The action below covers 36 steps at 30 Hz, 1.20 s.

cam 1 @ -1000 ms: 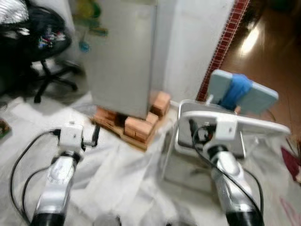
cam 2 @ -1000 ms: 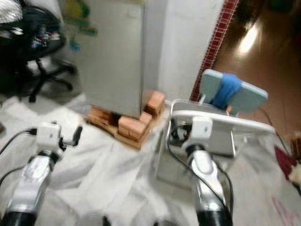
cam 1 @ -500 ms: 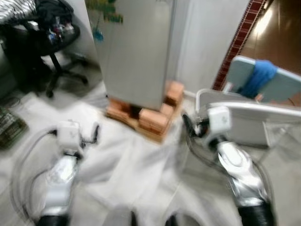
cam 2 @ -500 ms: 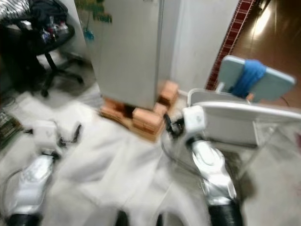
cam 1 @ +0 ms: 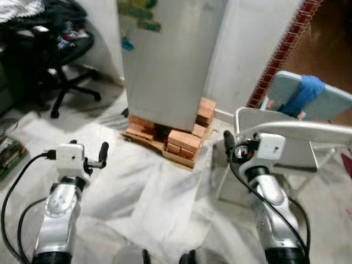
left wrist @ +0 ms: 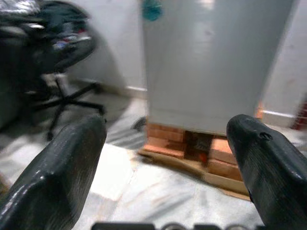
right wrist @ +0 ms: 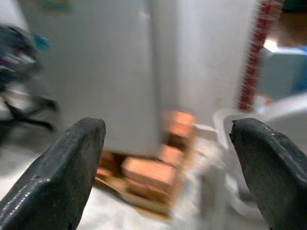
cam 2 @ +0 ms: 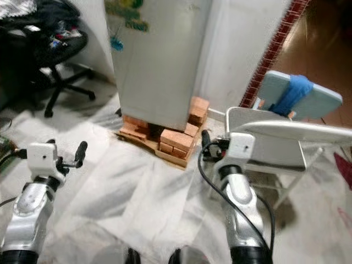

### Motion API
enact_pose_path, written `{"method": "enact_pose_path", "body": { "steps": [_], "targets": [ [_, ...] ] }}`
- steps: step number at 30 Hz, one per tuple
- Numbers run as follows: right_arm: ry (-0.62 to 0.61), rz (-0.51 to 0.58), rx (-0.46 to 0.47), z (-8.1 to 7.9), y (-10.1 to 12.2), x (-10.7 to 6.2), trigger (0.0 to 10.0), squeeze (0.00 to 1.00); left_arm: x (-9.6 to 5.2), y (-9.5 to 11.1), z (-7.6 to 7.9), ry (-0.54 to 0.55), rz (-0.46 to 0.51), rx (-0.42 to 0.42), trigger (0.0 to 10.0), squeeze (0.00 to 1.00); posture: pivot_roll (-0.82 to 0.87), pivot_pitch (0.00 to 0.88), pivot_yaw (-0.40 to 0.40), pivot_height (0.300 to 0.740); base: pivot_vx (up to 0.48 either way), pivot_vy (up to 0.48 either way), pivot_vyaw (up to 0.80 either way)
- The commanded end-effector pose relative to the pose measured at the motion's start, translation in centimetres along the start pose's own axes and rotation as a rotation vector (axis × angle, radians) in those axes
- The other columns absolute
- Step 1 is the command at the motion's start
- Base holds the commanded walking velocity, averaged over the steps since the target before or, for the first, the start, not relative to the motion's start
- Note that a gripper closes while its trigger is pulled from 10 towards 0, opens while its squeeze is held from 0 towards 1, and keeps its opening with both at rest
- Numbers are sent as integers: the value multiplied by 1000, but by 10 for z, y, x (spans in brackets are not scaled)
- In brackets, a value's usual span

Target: Restocking fridge

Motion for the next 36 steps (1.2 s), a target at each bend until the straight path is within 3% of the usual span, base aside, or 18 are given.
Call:
{"method": "enact_pose_path", "body": {
  "steps": [1, 5, 11, 20, 24, 36],
  "targets": [
    [23, 16, 4, -3, 4, 2, 10000, 0, 2, 2, 2, -23, 2, 9, 10000, 0, 56, 46, -54, 740, 0, 472, -800],
    [-2, 19, 13, 4, 5, 7, 10000, 0, 5, 4, 1, -11, 11, -12, 10000, 0, 54, 49, -62, 740, 0, 472, -800],
    [12, 34, 28, 0, 7, 8, 10000, 0, 5, 3, 6, -19, 12, -18, 10000, 0, 54, 59, -61, 740, 0, 469, -746],
    [-4, 35, 21, 2, 7, 9, 10000, 0, 8, 4, 6, -22, 9, -26, 10000, 0, 46, 67, -56, 740, 0, 466, 0],
    [-39, 15, -75, 5, 4, 10, 10000, 0, 8, 4, 8, -30, 10, -24, 10000, 0, 44, 71, -55, 740, 0, 469, 0],
    [-25, 48, -43, 3, 13, 13, 10000, 0, 3, 0, 3, -7, 8, -29, 10000, 0, 43, 76, -68, 740, 0, 462, 0]
  ]
}}
Point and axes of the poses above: a point about 5 cm out from each wrist's last joint towards the gripper, its own x axis pointing out of the wrist towards the gripper, its own y axis along the axis of the wrist's last joint, z = x × y, the point moved 6 cm from there along x, pointing out of the wrist towards the gripper, and after that the axes turned 10 degrees about -x, right-handed, at the moved point
